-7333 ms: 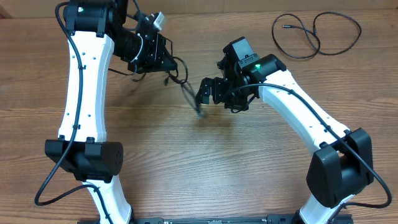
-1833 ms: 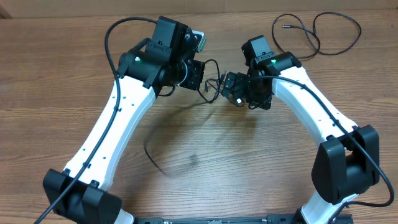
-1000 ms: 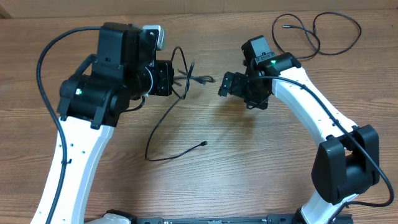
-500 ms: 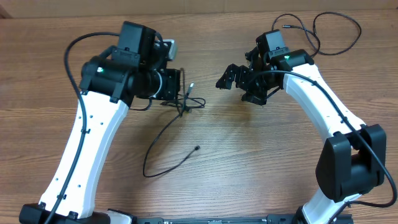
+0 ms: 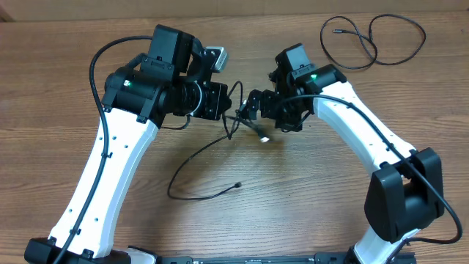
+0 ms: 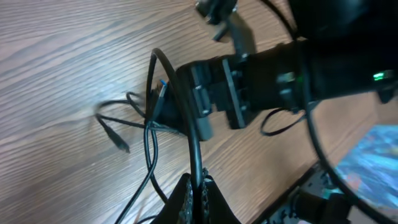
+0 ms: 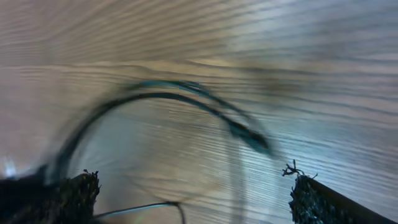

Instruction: Untangle cables

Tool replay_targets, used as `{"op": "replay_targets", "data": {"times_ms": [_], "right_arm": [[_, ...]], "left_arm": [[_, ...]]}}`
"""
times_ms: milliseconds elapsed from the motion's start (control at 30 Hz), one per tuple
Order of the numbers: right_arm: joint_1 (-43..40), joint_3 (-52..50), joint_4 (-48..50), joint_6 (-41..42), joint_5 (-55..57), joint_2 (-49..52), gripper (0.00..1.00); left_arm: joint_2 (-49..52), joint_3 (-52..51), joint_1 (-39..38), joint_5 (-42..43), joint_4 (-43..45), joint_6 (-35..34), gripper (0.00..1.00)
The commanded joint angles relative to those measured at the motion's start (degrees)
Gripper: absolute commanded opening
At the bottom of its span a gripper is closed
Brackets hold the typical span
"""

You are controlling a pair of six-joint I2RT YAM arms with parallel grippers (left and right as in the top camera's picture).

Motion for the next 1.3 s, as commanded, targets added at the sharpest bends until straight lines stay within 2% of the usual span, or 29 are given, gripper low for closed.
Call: {"op": "replay_targets", "data": {"times_ms": [0,267,667,933,1067,1267], "right_arm": [[0.2,-0.4,-0.9,1.5,6.7,0.0,1.00],[0.2,-0.6,-1.5,1.5,6.6,0.0,1.00],[0.2,-0.6,-2.6,1.0,5.9,0.0,1.00],[0.1,-0.6,-6.5,1.5,17.8,0.0,1.00],[0.0,-0.6,-7.4,2.5,20.9,0.0,1.00],[0.0,-0.6,-6.8,4.7,21.8,0.0,1.00]], "left_arm": [[-1.1,2.7,0.1,5.2,1.0,0.8,0.04],[-4.1,7.3,0.1,5.3,1.2,0.5,0.04],[-8.6,8.1,0.1,4.0,3.3,-1.8,0.04],[-12.4,8.3,2.8,-7.3,1.4,-4.6,0.04],[-15.2,8.3,7.8,-17.1,-2.5,-7.1,0.04],[-16.8,8.3,15.3,-24.8,-7.9,-7.1,0.04]]}}
